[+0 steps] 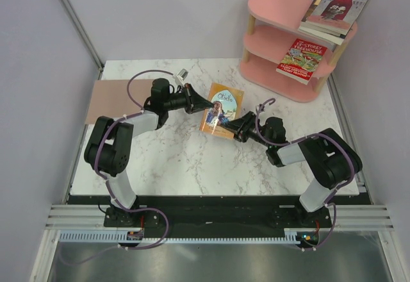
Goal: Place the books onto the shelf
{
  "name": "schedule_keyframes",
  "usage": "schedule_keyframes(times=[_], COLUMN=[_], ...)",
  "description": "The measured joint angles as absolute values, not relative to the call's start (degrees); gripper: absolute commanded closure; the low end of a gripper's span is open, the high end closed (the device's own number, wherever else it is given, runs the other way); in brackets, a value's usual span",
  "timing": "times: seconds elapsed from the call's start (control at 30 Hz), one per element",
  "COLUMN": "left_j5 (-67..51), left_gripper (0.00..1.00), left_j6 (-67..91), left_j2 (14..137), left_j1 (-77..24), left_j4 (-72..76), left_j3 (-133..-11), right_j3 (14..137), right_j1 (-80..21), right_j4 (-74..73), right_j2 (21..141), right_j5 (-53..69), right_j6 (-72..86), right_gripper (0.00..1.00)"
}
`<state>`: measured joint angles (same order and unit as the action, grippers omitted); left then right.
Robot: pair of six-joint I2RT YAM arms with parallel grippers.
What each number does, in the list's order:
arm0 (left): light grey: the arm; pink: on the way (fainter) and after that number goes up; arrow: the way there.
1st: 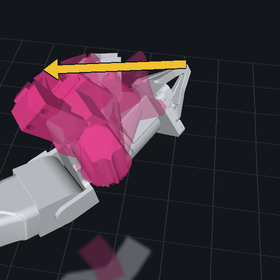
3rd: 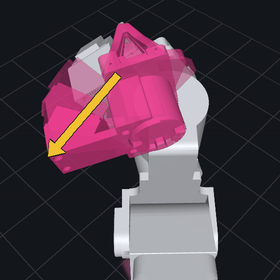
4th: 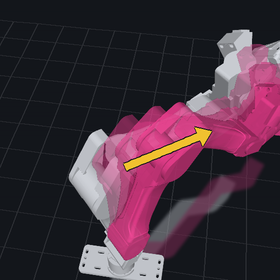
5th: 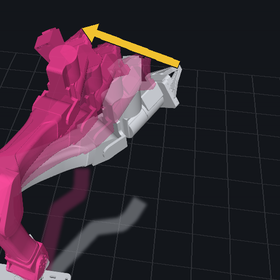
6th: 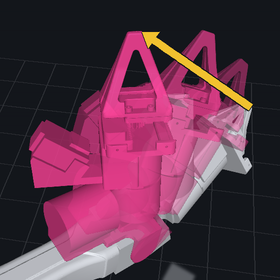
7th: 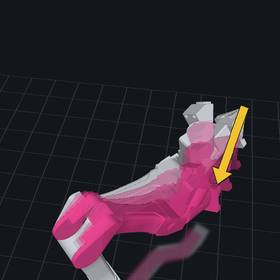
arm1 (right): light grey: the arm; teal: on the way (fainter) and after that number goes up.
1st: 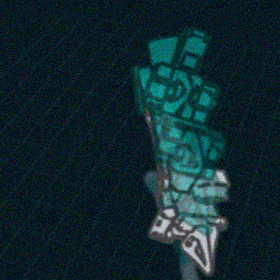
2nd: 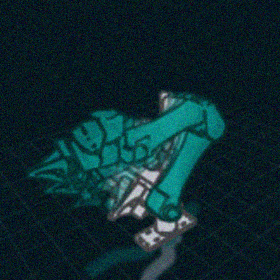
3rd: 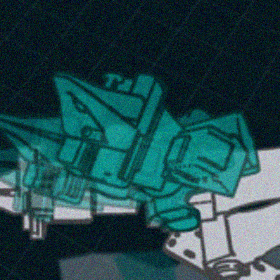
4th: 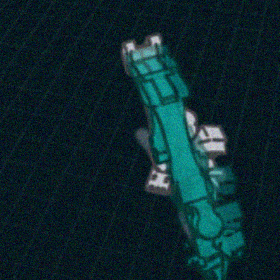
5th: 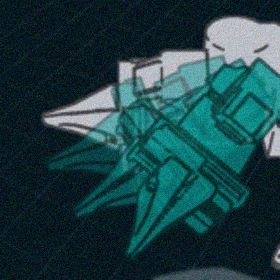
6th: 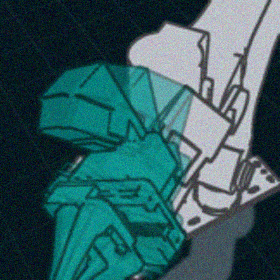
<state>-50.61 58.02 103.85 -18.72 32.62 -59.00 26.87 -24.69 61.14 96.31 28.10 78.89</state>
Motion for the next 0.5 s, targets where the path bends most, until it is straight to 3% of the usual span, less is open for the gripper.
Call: schedule_keyframes(times=[0.17,0.23,0.27,0.3,0.4,0.5], left_j5=[-50.3,-50.3,-50.3,-50.3,-49.9,-48.2], left_gripper=[0.98,0.95,0.89,0.75,0.49,0.42], left_j6=[58.0,58.0,57.9,57.8,55.5,50.7], left_j2=[104.0,104.0,104.0,104.0,104.0,103.5], left_j1=[-18.3,-18.3,-18.3,-18.3,-18.5,-18.5], left_j4=[32.0,31.7,31.4,30.9,28.0,21.3], left_j3=[-59.0,-59.0,-59.0,-59.0,-59.5,-61.1], right_j3=[27.1,27.0,26.8,26.5,26.7,29.0], right_j1=[-25.7,-26.0,-26.1,-26.2,-26.3,-25.8], right_j4=[65.1,64.6,64.2,62.8,55.9,44.9], right_j2=[96.2,95.3,94.6,93.2,87.9,82.7], right_j5=[27.6,27.0,26.8,26.6,26.3,26.5], right_j6=[80.8,81.1,80.8,80.3,76.8,71.3], right_gripper=[0.90,0.92,0.92,0.92,0.93,0.93])
